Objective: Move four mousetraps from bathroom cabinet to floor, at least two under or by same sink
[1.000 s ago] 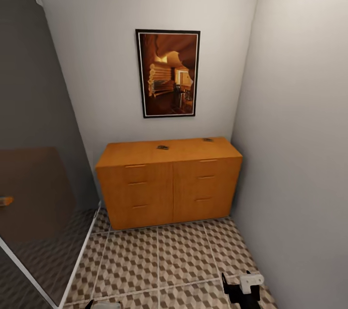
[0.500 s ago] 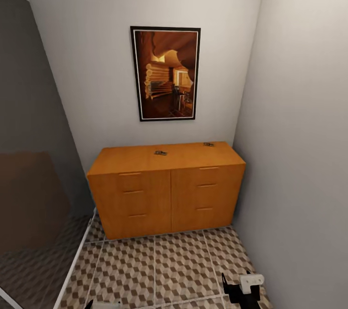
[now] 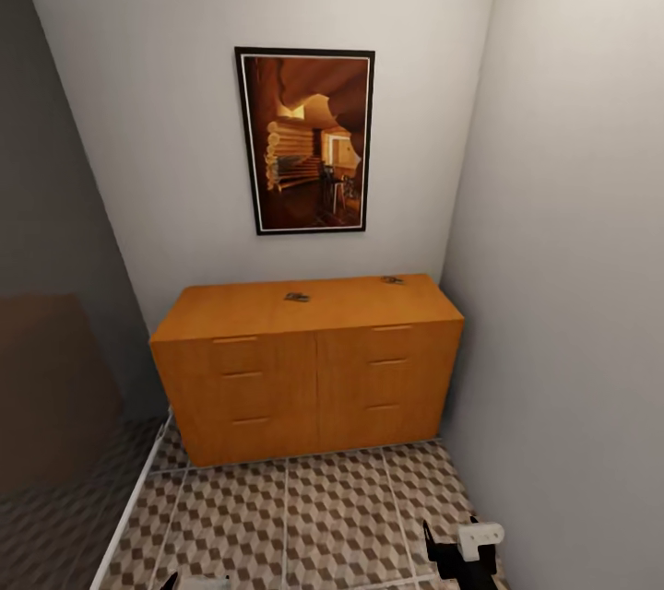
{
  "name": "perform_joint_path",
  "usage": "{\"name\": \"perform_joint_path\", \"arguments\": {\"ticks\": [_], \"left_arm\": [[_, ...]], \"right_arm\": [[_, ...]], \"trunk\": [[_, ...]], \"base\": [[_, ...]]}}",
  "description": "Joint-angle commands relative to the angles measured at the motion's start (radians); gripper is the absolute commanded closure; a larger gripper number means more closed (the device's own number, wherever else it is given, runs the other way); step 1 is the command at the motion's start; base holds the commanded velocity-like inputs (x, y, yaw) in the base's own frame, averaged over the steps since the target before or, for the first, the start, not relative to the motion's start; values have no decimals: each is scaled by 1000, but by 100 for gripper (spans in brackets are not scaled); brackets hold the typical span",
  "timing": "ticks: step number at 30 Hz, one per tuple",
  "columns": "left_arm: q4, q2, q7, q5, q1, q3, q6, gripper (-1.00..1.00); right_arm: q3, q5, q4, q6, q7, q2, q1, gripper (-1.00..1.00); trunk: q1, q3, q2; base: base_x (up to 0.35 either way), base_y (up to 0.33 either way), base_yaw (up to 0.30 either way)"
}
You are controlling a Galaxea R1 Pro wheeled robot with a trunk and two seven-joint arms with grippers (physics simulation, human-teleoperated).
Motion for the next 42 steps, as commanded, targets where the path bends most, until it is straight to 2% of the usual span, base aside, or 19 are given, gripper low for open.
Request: {"name": "perform_joint_path", "arguments": {"ticks": [1,11,42], "left_arm": [[4,-1,3,6,-2,-9,-6,-100],[4,-1,3,6,-2,-9,-6,-100],[4,-1,3,6,-2,-9,-6,-100]], "right_arm": [[7,6,1,-1,-10,0,-1,-100],[7,6,1,-1,-10,1,-1,-100],[7,6,1,-1,-10,1,-1,-100]], "trunk": [[1,-2,-2],[1,-2,-2],[1,-2,-2]], "base": [[225,-202,0],[179,-148,0],[4,-3,71]]}}
